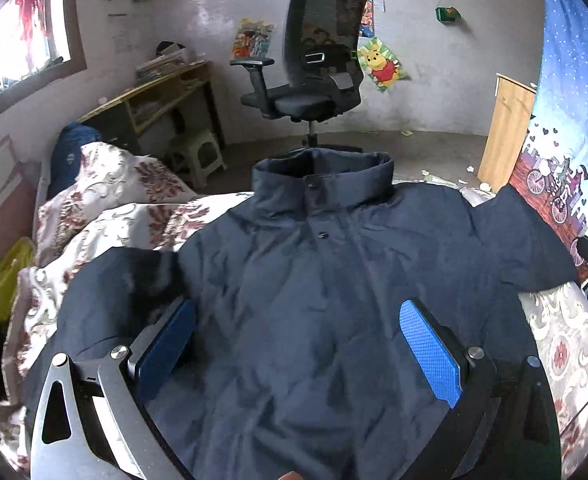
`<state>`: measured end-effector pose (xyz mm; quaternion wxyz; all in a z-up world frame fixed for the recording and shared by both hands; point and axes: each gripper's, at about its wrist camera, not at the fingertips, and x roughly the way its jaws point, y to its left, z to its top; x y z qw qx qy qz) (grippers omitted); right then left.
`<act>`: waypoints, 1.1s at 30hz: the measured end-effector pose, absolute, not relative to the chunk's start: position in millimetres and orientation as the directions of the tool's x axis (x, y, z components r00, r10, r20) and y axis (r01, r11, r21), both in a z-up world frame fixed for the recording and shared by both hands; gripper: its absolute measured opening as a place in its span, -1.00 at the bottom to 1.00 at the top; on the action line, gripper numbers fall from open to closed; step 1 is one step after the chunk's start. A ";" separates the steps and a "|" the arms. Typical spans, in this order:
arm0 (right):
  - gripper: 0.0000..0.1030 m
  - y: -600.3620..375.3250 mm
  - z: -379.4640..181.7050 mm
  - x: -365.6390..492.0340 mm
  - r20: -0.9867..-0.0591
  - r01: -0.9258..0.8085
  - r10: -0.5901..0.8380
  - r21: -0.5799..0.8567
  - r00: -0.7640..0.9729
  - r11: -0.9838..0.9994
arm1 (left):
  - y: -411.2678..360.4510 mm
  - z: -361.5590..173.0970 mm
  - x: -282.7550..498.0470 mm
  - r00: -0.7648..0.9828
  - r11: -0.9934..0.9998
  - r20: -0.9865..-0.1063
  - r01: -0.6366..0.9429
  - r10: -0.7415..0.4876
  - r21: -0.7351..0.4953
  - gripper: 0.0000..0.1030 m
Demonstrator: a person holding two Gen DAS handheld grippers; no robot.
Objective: Fold large clothes
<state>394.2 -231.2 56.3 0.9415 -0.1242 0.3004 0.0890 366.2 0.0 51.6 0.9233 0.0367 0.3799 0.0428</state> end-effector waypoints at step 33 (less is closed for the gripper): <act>0.54 -583.9 -140.9 470.8 -0.713 0.546 0.344 0.694 0.611 0.469 | -168.9 -103.2 525.2 0.610 0.988 -0.793 0.116 0.011 0.103 0.95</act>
